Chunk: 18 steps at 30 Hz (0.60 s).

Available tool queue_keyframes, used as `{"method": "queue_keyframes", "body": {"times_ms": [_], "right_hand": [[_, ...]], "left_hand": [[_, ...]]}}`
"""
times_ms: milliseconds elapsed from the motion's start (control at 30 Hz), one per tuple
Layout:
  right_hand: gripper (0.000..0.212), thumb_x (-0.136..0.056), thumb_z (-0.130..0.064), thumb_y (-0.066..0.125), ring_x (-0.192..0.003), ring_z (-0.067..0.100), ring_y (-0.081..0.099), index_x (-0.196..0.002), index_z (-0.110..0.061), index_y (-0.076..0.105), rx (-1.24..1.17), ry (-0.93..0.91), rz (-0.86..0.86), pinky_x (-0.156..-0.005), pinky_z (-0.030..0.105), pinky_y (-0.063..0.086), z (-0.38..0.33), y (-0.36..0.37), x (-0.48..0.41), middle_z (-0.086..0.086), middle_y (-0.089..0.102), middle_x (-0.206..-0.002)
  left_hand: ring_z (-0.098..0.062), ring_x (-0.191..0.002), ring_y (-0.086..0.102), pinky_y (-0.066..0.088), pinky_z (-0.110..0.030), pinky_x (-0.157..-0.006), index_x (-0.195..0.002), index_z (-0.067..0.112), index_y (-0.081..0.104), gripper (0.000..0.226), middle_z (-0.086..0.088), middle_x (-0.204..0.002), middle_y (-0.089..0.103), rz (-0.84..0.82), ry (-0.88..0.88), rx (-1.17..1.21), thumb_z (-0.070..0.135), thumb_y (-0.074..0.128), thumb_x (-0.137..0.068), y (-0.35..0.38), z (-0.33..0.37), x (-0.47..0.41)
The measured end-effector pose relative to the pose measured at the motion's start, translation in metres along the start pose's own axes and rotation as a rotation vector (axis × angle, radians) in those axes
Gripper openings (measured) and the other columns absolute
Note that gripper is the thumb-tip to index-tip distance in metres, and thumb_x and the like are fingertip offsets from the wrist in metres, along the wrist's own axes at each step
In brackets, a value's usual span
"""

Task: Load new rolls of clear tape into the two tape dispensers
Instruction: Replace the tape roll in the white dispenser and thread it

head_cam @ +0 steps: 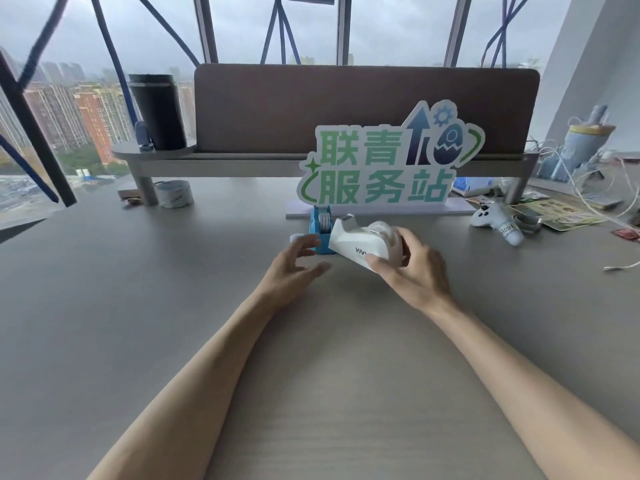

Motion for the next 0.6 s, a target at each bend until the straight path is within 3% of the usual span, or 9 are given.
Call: {"method": "queue_keyframes", "body": {"times_ms": [133, 233, 400, 533, 600], "right_hand": [[0.056, -0.064, -0.052, 0.074, -0.092, 0.010, 0.067, -0.114, -0.034, 0.058, -0.127, -0.061, -0.196, -0.083, 0.033, 0.055, -0.006, 0.005, 0.014, -0.013, 0.071, -0.100], [0.053, -0.064, -0.041, 0.078, -0.095, 0.007, 0.067, -0.113, -0.031, 0.059, -0.185, -0.105, -0.314, -0.087, 0.032, 0.055, -0.006, 0.011, 0.017, -0.011, 0.071, -0.102], [0.050, -0.059, -0.019, 0.083, -0.082, 0.004, 0.069, -0.104, -0.028, 0.062, -0.169, -0.082, -0.369, -0.072, 0.014, 0.052, -0.001, 0.012, 0.016, -0.009, 0.072, -0.092], [0.051, -0.055, -0.026, 0.080, -0.080, 0.006, 0.070, -0.103, -0.033, 0.064, -0.119, -0.054, -0.390, -0.076, 0.027, 0.057, 0.008, 0.013, 0.012, -0.010, 0.074, -0.087], [0.055, -0.057, -0.028, 0.079, -0.085, 0.009, 0.069, -0.109, -0.035, 0.062, -0.101, -0.069, -0.409, -0.080, 0.031, 0.057, 0.010, 0.015, 0.012, -0.011, 0.073, -0.091]], "left_hand": [[-0.009, -0.112, 0.061, 0.050, -0.029, -0.093, -0.133, 0.028, 0.050, 0.069, 0.006, -0.125, 0.062, -0.069, 0.029, 0.104, 0.034, 0.082, -0.072, 0.006, 0.006, 0.009], [-0.006, -0.092, 0.066, 0.053, -0.021, -0.081, -0.124, 0.027, 0.056, 0.063, 0.009, -0.111, 0.066, -0.065, -0.004, 0.126, 0.028, 0.085, -0.069, 0.006, 0.002, 0.017], [-0.015, -0.092, 0.060, 0.049, -0.025, -0.078, -0.119, 0.019, 0.056, 0.071, 0.002, -0.110, 0.064, -0.075, 0.043, -0.148, 0.042, 0.087, -0.059, 0.014, 0.006, 0.018], [-0.004, -0.072, 0.057, 0.042, -0.007, -0.062, -0.114, 0.029, 0.054, 0.062, 0.022, -0.084, 0.056, -0.074, -0.013, -0.289, 0.040, 0.087, -0.062, 0.015, 0.008, 0.018], [-0.001, -0.067, 0.055, 0.042, -0.008, -0.060, -0.120, 0.030, 0.053, 0.065, 0.024, -0.082, 0.054, -0.078, -0.005, -0.297, 0.043, 0.085, -0.064, 0.015, 0.007, 0.019]]}}
Point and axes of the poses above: each hand's wrist, its own x-axis away from the middle knuckle, its own y-axis out of the palm, z = x × y, the point moved 6 cm from there along -x, towards the middle knuckle
